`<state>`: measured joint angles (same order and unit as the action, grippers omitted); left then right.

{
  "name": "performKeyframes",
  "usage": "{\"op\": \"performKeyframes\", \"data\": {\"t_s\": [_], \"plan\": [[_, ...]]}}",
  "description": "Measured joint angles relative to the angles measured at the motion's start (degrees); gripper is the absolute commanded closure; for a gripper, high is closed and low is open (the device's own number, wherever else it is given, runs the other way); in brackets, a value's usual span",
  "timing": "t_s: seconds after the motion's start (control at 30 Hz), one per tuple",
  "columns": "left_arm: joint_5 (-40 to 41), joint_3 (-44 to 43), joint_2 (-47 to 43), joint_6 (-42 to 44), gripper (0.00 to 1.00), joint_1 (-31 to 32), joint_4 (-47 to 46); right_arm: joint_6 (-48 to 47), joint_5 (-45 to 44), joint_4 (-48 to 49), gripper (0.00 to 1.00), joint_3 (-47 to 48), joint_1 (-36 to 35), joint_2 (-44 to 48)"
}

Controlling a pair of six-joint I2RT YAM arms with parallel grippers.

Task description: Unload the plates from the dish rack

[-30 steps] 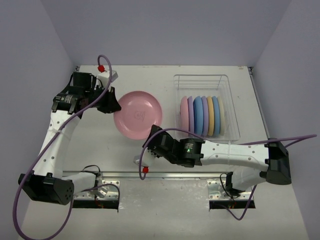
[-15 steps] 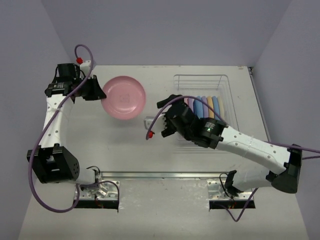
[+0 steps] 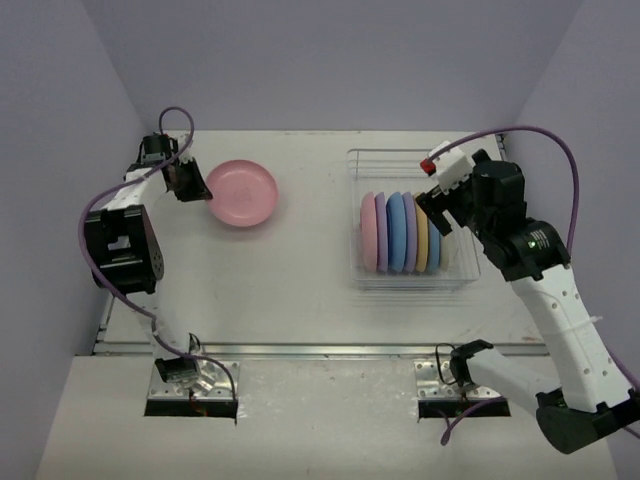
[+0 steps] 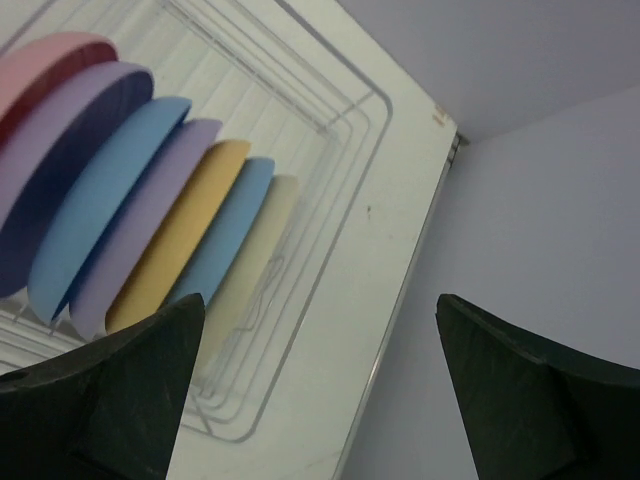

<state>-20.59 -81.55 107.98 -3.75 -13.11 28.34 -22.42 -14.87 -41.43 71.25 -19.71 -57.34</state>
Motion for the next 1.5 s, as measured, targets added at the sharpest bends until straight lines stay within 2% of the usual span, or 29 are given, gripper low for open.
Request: {"op": "performKeyframes", "data": {"t_s": [0.1, 0.3, 0.37, 0.6, 0.8, 0.83, 1.03, 1.13, 1.23, 1.3, 1.33, 1.43, 1.5], "plan": [[1.7, -2.1, 6.1, -0.1, 1.0, -0.1, -1.8, 5.8, 4.9, -4.7, 0.01, 0.0, 6.2, -0.1], [2.8, -8.0, 12.8, -0.4, 0.99, -0.4, -4.0, 13.0, 16.3, -11.1, 0.01, 0.0, 14.3, -1.8], [3.1, -9.4, 14.3, -0.2, 0.91, -0.4, -5.0, 14.7, 19.9, -12.7, 0.01, 0.0, 16.5, -3.2], [6.1, -12.7, 19.3, 0.9, 0.74, -0.6, -5.7, 18.1, 29.4, -17.4, 0.01, 2.0, 20.6, -9.6], [8.5, -15.2, 20.7, 1.7, 0.37, -1.6, -5.7, 18.7, 33.9, -20.8, 0.01, 7.0, 23.1, -12.7], [8.8, -15.3, 20.7, 1.9, 0.26, -1.7, -5.8, 18.6, 35.2, -21.4, 0.01, 8.3, 24.0, -13.3], [9.4, -15.3, 19.8, 2.8, 0.19, -1.9, -4.3, 16.6, 44.4, -26.0, 0.03, 15.2, 32.1, -18.6], [8.8, -13.1, 16.3, 4.1, 0.16, -2.0, -2.3, 14.4, 48.4, -28.5, 0.08, 16.5, 34.9, -20.9], [7.6, -11.6, 9.8, 5.6, 0.12, -2.0, 0.0, 12.0, 51.3, -30.7, 0.26, 16.5, 35.8, -22.9], [6.8, -11.3, 4.1, 6.9, 0.11, -1.9, 0.7, 10.4, 52.9, -32.0, 0.34, 16.5, 36.2, -24.1], [6.5, -11.1, 0.9, 7.5, 0.09, -1.7, 0.8, 9.4, 53.6, -32.6, 0.42, 16.5, 36.3, -24.8], [6.2, -10.1, -10.0, 9.7, 0.05, -0.5, 1.0, 6.9, 55.7, -34.5, 0.51, 17.1, 36.6, -27.1], [6.3, -8.8, -17.4, 11.2, 0.0, 1.2, 1.0, 5.1, 56.8, -35.1, 0.53, 17.8, 37.0, -29.1]]}}
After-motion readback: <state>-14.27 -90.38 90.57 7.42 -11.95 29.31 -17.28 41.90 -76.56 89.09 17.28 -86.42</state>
